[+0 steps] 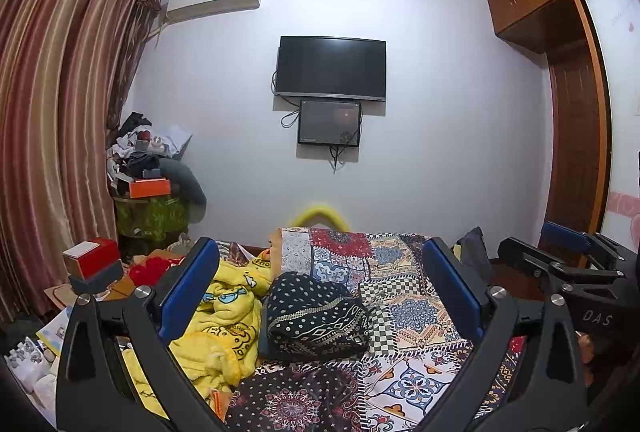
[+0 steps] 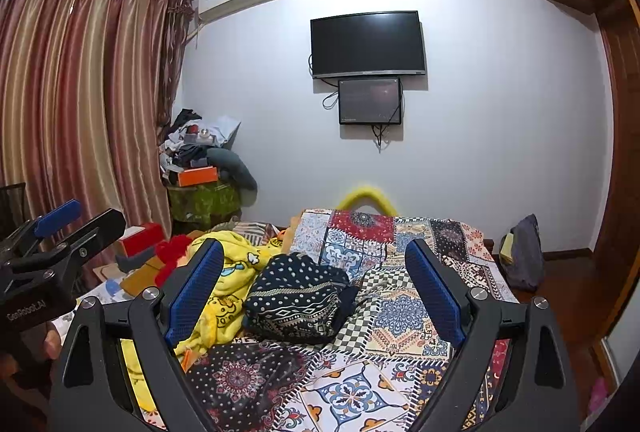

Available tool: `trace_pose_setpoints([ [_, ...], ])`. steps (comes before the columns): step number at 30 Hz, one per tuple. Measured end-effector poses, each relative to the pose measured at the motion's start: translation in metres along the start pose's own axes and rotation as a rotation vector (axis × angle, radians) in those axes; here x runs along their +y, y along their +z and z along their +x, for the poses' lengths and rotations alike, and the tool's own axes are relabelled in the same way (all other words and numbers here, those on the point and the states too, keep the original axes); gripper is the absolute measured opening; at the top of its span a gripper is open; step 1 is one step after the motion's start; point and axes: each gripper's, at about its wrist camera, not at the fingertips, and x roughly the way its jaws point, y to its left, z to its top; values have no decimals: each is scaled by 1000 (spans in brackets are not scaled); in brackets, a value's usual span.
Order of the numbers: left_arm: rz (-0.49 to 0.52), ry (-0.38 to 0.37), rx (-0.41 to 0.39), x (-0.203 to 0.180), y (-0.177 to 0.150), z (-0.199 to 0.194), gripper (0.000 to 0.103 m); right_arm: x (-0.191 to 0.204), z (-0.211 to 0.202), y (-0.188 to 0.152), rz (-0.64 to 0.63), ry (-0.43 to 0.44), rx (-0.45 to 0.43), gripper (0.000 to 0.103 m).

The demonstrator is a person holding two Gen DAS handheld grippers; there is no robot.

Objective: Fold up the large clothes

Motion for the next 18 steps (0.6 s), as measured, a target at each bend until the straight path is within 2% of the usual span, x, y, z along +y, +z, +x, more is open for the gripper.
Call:
trace_pose_setpoints([
  [18, -17, -5, 8, -1, 0, 1, 102, 2, 1, 2, 11, 0, -1, 91],
])
